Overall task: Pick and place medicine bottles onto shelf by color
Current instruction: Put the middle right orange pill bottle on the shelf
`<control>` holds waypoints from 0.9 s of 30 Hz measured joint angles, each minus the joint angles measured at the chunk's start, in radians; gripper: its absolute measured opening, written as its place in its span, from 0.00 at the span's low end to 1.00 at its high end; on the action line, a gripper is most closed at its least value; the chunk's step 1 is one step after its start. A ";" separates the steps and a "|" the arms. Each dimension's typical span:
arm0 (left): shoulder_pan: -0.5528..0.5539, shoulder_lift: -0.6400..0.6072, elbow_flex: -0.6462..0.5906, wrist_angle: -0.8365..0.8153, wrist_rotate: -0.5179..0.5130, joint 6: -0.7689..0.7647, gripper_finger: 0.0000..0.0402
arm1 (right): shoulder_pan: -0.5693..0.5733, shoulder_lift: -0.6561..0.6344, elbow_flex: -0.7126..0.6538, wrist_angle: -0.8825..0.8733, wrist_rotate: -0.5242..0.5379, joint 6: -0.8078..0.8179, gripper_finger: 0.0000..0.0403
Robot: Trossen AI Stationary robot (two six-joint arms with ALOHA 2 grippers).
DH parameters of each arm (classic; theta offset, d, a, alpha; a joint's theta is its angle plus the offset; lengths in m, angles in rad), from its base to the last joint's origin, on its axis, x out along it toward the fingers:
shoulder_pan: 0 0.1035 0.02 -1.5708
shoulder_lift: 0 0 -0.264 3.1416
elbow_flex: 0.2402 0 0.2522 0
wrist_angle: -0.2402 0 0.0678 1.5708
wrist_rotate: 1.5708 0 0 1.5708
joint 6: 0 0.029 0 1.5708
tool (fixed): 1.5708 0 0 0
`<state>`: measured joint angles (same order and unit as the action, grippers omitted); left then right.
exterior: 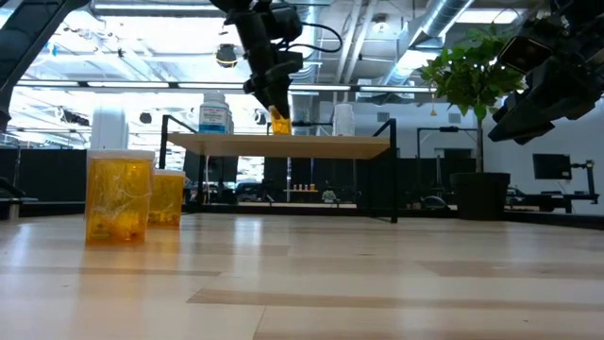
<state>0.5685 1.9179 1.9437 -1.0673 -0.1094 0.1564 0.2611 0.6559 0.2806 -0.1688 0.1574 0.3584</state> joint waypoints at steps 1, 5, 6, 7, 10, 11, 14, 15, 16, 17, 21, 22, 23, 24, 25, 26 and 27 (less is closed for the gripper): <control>-0.002 0.000 0.000 0.003 0.000 0.001 0.43 | 0.000 0.000 0.000 0.000 0.000 0.000 0.31; -0.004 0.000 0.000 0.003 -0.001 -0.010 0.43 | 0.000 0.000 0.000 0.000 0.000 0.000 0.31; -0.004 0.000 0.000 -0.008 -0.001 -0.013 0.44 | 0.000 0.000 0.000 0.000 0.000 0.000 0.31; -0.004 0.002 0.000 -0.018 -0.001 -0.013 0.44 | 0.000 0.000 0.000 0.000 0.000 0.000 0.31; -0.008 0.026 -0.001 -0.024 -0.004 0.001 0.44 | 0.000 0.000 0.000 0.000 0.000 0.000 0.31; -0.010 0.032 -0.001 -0.013 -0.009 0.002 0.44 | 0.000 0.000 0.000 0.000 0.000 0.000 0.31; -0.015 0.042 0.000 0.010 -0.005 0.006 0.44 | 0.000 0.000 0.000 -0.006 0.000 0.000 0.31; -0.016 0.043 0.000 0.023 -0.003 0.012 0.44 | 0.000 0.000 0.000 -0.006 0.000 0.000 0.31; -0.015 0.044 0.001 0.022 -0.001 0.016 0.44 | 0.000 0.000 0.000 -0.006 0.000 0.001 0.31; -0.015 0.044 0.001 0.018 -0.002 0.018 0.44 | 0.000 0.000 0.000 -0.008 0.000 0.001 0.31; -0.014 0.044 0.004 0.017 -0.002 0.019 0.44 | 0.000 0.000 0.000 -0.012 0.000 0.001 0.31; -0.014 0.045 0.010 0.008 -0.003 0.019 0.44 | 0.000 0.000 0.000 -0.014 0.000 0.001 0.31; -0.014 0.046 0.013 0.003 -0.004 0.020 0.44 | 0.000 0.000 0.000 -0.014 0.000 0.001 0.31; -0.014 0.046 0.015 0.001 -0.008 0.020 0.44 | 0.000 0.000 0.000 -0.013 0.000 0.001 0.31; -0.014 0.046 0.019 0.003 -0.012 0.020 0.44 | 0.000 0.000 0.000 -0.013 0.000 0.001 0.31; -0.016 0.047 0.024 0.003 -0.018 0.020 0.44 | 0.000 0.000 0.000 -0.013 0.000 0.001 0.31; -0.019 0.047 0.029 0.002 -0.020 0.020 0.45 | 0.000 0.000 0.000 -0.013 0.000 0.001 0.31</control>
<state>0.5499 1.9648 1.9729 -1.0650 -0.1299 0.1768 0.2611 0.6559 0.2806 -0.1822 0.1574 0.3592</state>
